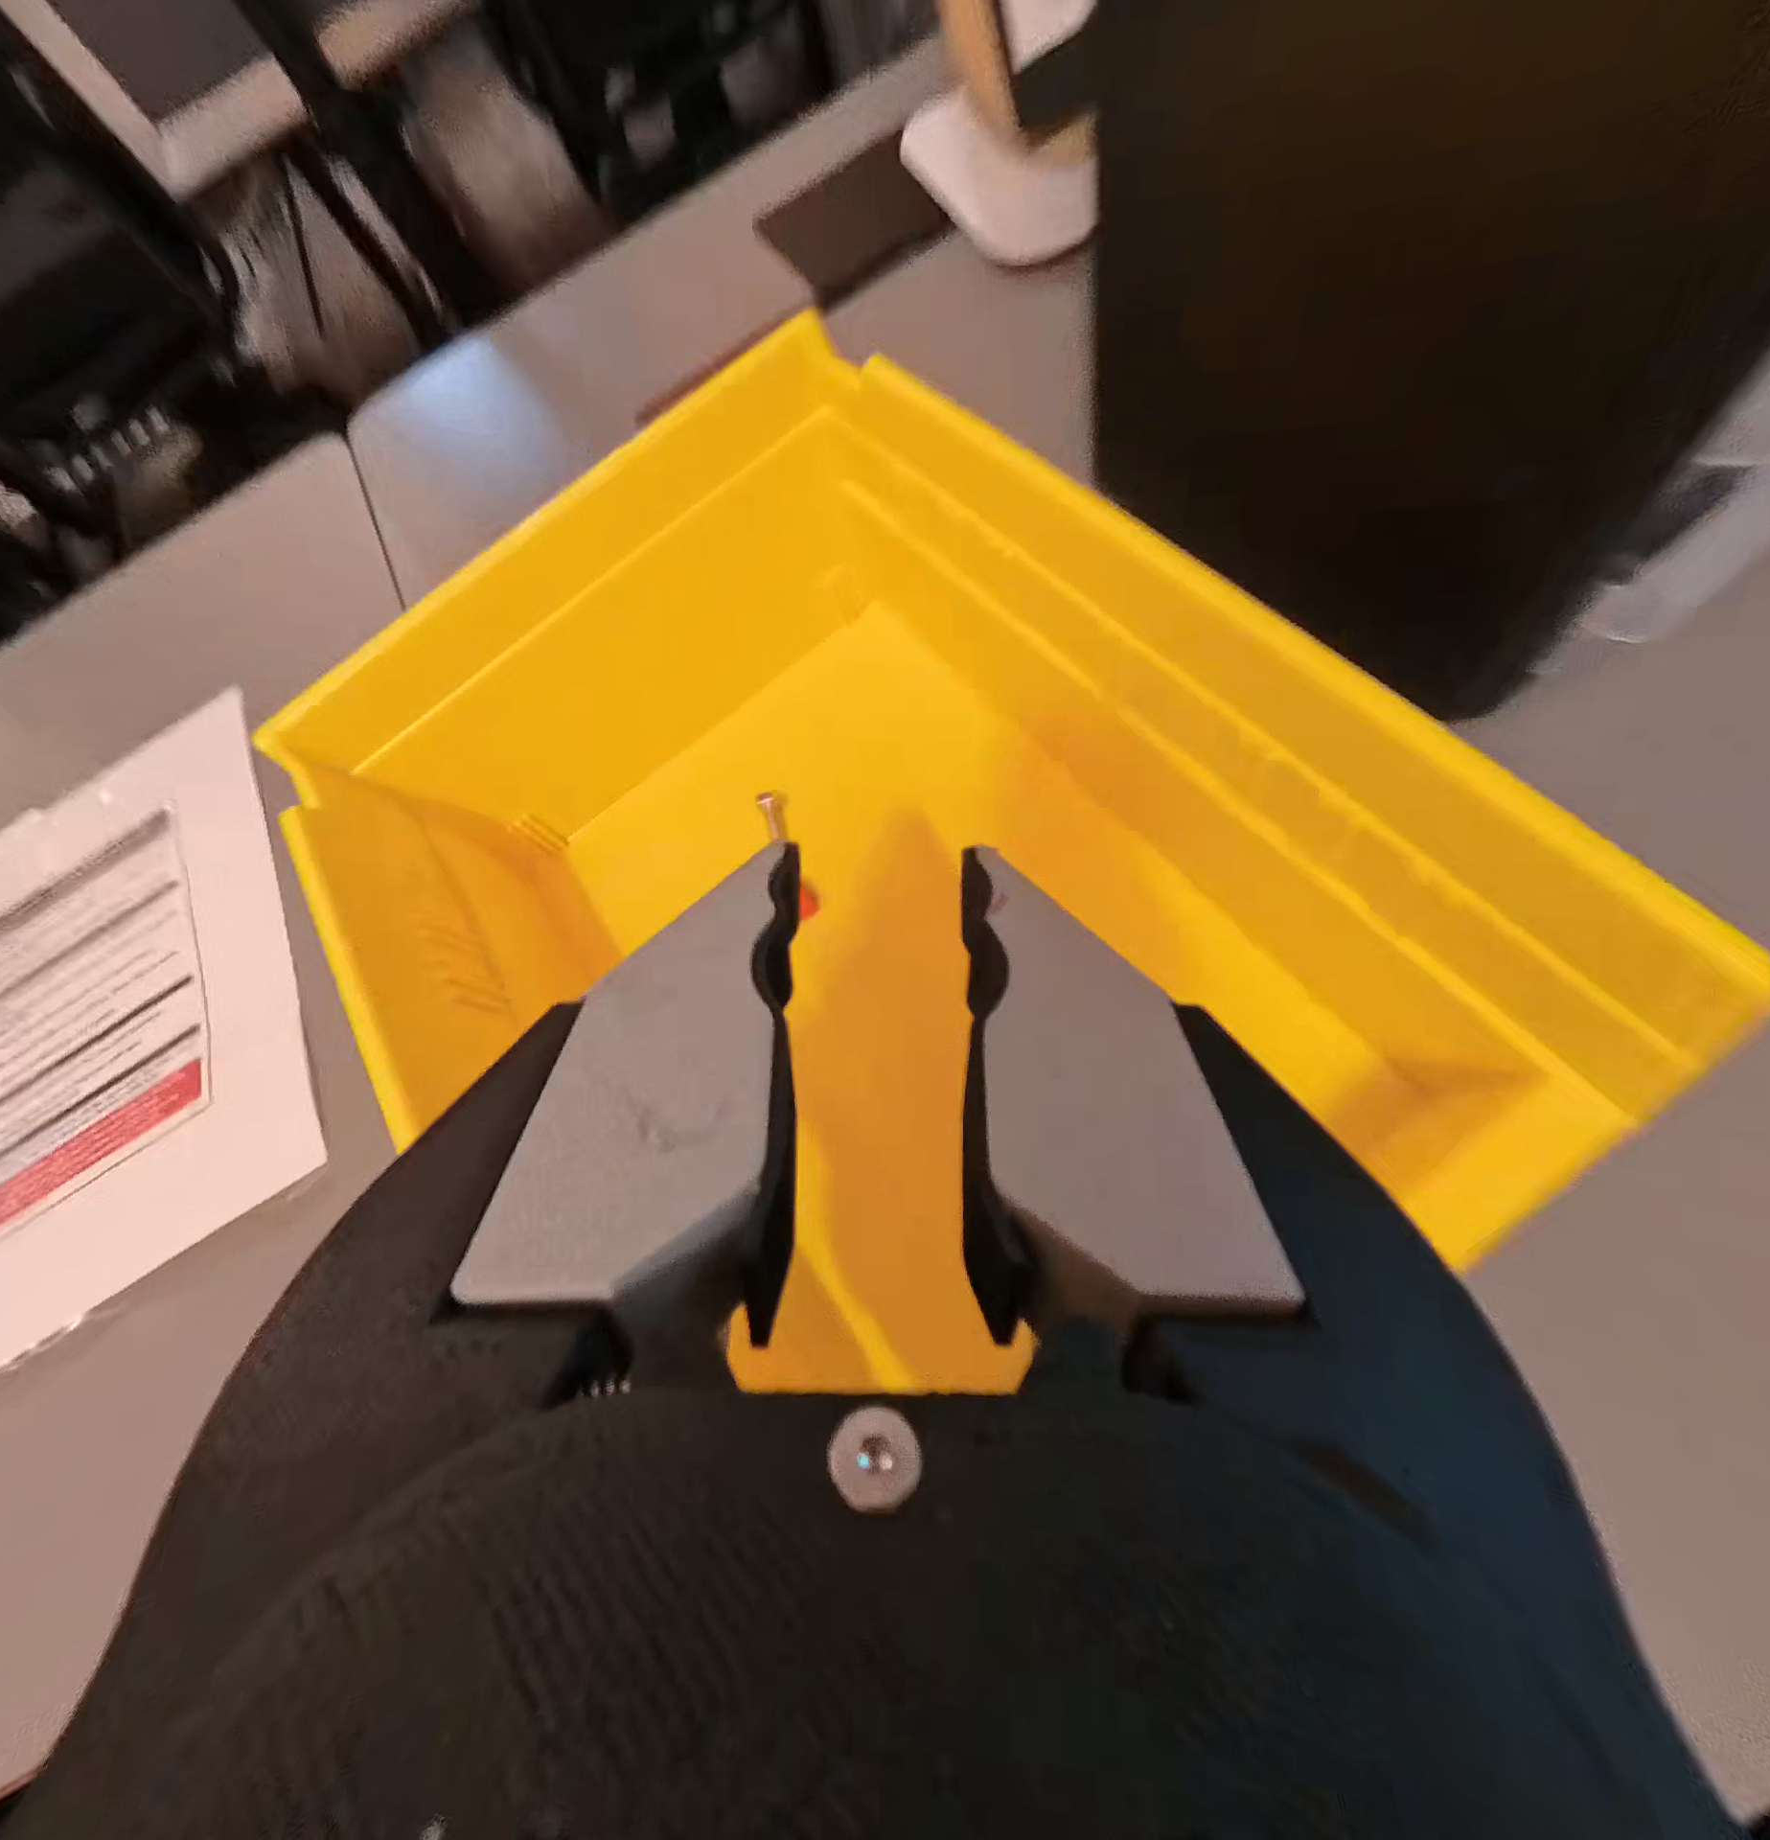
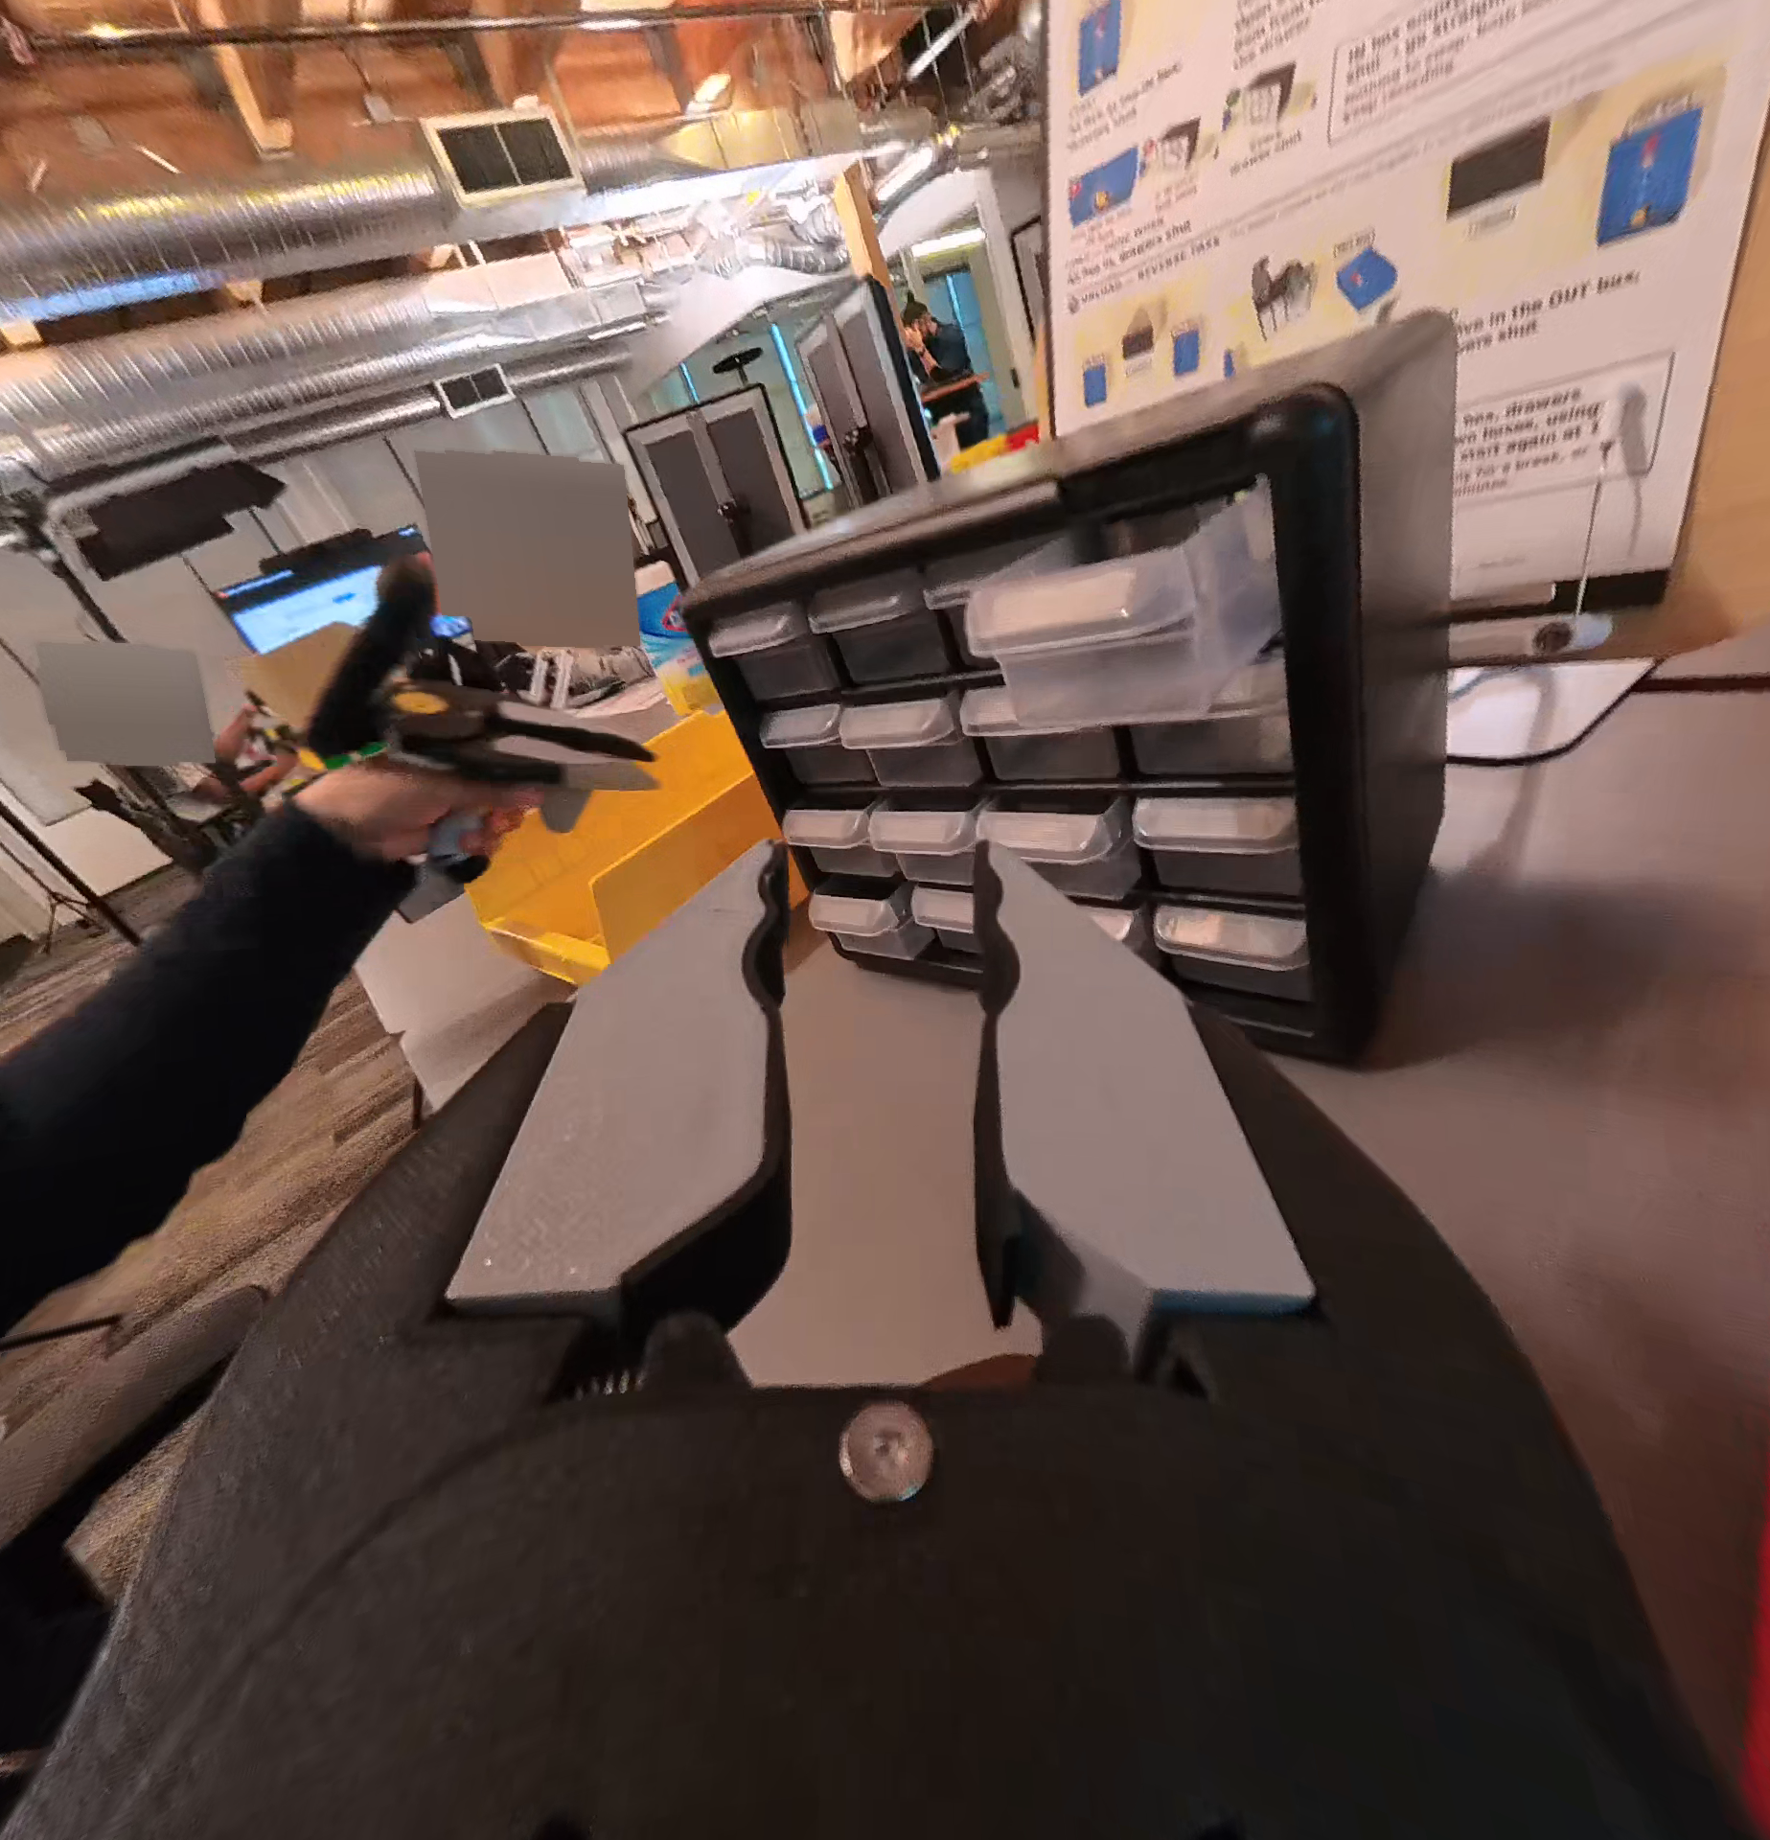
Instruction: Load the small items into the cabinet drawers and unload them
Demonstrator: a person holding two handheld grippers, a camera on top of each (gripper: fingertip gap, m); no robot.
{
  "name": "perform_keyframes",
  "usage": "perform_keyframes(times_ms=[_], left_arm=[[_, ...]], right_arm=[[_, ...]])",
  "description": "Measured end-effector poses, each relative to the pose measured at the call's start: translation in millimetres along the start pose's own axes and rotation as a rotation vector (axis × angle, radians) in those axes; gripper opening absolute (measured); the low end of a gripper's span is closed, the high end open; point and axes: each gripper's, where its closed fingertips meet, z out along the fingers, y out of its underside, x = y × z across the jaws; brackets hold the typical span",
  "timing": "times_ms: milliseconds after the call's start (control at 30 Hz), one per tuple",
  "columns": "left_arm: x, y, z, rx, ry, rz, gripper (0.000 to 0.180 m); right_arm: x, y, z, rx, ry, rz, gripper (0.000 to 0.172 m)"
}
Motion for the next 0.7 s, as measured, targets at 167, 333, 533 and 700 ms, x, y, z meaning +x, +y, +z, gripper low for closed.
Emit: perform_keyframes(times_ms=[167,333,533,700], left_arm=[[-20,32,64,-0.354,0.099,-0.217,0.026],[-31,43,82,-0.430,0.005,-0.251,0.024],[-31,71,96,-0.527,-0.037,-0.264,0.025],[-27,71,102,-0.499,0.013,-0.321,0.007]], right_arm=[[2,-6,9,-0.013,-0.008,-0.039,0.033],[-13,-10,17,-0.003,-0.072,-0.040,0.033],[-31,-17,9,0.014,-0.097,-0.072,0.031],[-44,-26,4,0.036,-0.114,-0.085,0.030]])
